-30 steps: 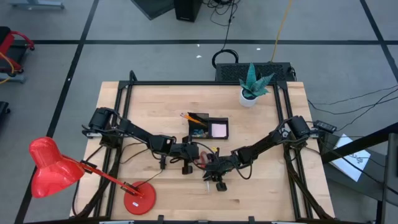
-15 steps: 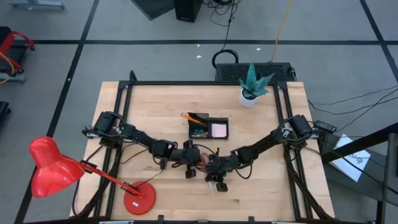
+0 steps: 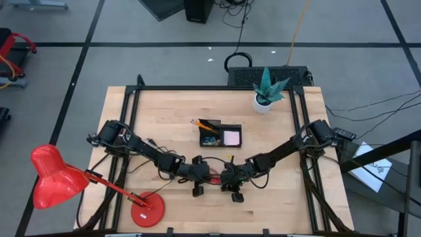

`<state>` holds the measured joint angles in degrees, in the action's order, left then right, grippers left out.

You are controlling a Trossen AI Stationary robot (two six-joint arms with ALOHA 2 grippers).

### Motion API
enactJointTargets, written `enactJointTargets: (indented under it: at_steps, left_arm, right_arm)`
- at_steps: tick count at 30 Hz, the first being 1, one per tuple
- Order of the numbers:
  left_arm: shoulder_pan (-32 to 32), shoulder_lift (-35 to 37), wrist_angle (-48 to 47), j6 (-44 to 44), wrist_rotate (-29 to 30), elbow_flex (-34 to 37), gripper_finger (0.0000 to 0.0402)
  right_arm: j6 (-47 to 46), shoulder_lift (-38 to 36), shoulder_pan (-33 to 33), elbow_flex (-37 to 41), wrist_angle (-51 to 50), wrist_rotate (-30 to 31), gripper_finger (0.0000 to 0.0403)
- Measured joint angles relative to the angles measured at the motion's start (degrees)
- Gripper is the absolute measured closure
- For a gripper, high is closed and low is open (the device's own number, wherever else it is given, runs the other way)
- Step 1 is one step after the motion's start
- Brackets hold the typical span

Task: Pick and place office supplies into organizer
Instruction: Put the red scissors into the black desk organizer

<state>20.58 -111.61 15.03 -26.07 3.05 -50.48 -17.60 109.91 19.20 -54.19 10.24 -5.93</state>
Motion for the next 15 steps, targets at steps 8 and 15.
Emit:
enactJointTargets:
  at_steps: [8,15]
  left_arm:
    - [0.6,0.0,2.2,3.4,0.4,0.0,0.0385]
    - [2.3,2.7,3.8,11.5,-1.2,0.1,0.0375]
  right_arm:
    - [0.1,-0.2,0.0,0.0,-0.4,-0.3,0.0369]
    - [0.7,-2.3,0.8,0.2,-0.6,0.7,0.0369]
